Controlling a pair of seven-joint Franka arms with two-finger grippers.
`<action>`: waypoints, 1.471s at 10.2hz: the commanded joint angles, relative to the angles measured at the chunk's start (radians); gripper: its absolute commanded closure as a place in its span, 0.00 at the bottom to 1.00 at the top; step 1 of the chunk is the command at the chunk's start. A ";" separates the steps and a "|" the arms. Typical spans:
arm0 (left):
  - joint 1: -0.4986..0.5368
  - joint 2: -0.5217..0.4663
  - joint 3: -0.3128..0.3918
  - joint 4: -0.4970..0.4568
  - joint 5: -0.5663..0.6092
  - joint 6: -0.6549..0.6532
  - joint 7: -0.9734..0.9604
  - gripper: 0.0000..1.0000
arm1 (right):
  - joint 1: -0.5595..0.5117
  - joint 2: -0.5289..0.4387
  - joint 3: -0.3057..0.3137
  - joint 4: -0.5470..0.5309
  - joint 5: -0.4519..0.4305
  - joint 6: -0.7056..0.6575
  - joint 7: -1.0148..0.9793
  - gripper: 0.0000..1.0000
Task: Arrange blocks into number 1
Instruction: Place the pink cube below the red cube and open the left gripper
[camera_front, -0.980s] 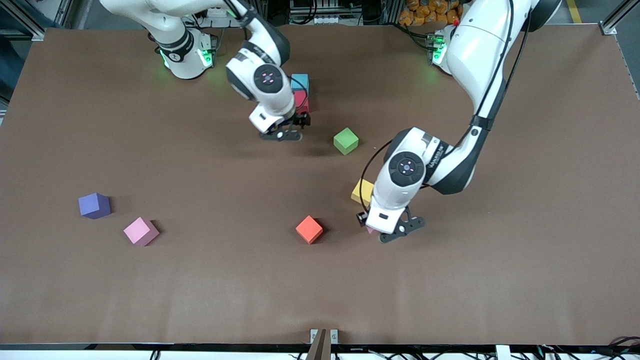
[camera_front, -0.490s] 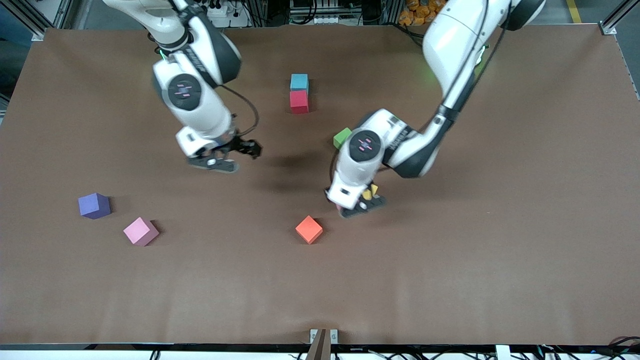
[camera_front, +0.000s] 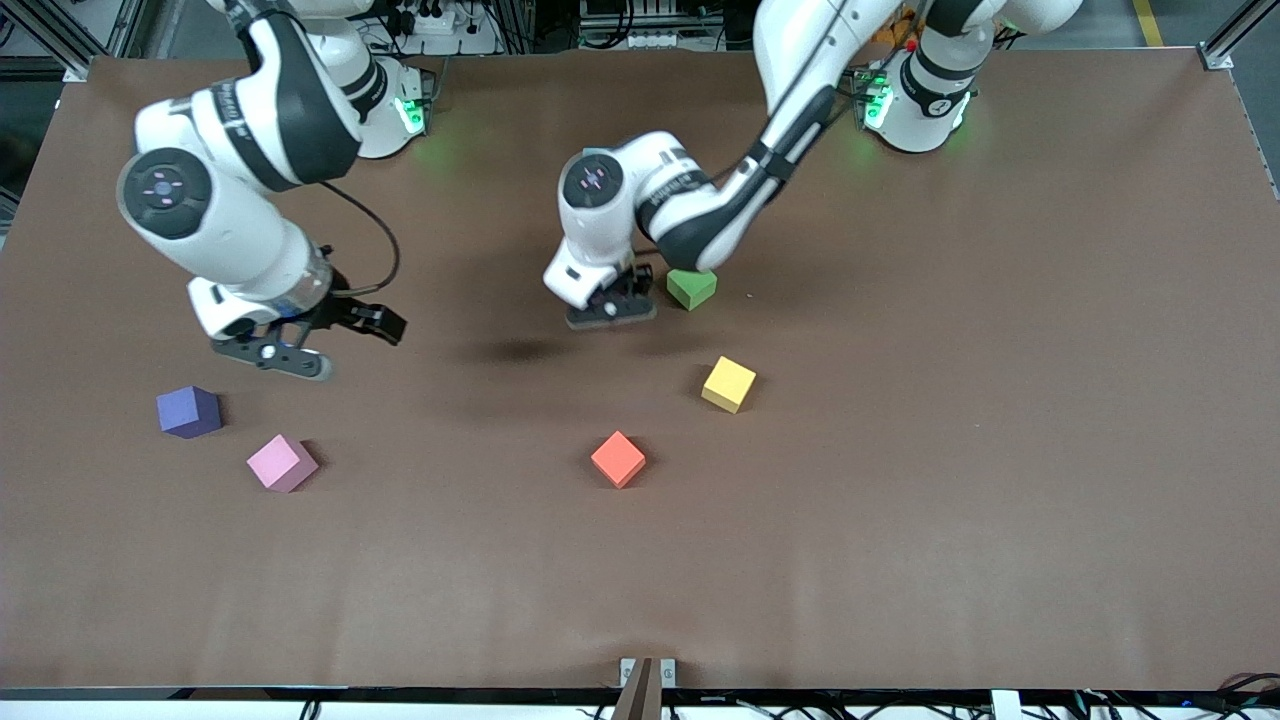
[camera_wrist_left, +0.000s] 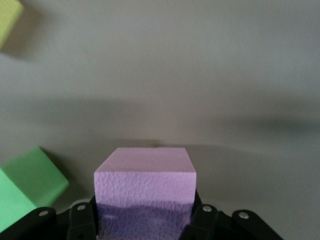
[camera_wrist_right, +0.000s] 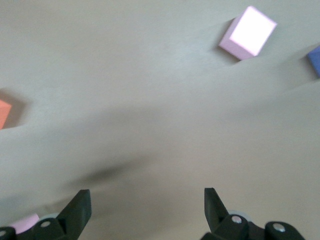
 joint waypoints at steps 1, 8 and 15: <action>-0.043 0.005 0.009 -0.054 0.055 0.020 -0.013 1.00 | 0.001 -0.029 -0.032 0.009 -0.003 -0.018 -0.012 0.00; -0.088 -0.005 0.006 -0.200 0.077 0.198 -0.036 1.00 | -0.065 -0.027 -0.030 0.013 -0.003 -0.029 -0.060 0.00; -0.100 -0.008 -0.045 -0.218 0.071 0.189 -0.059 1.00 | -0.058 -0.023 -0.029 0.013 -0.003 -0.046 -0.061 0.00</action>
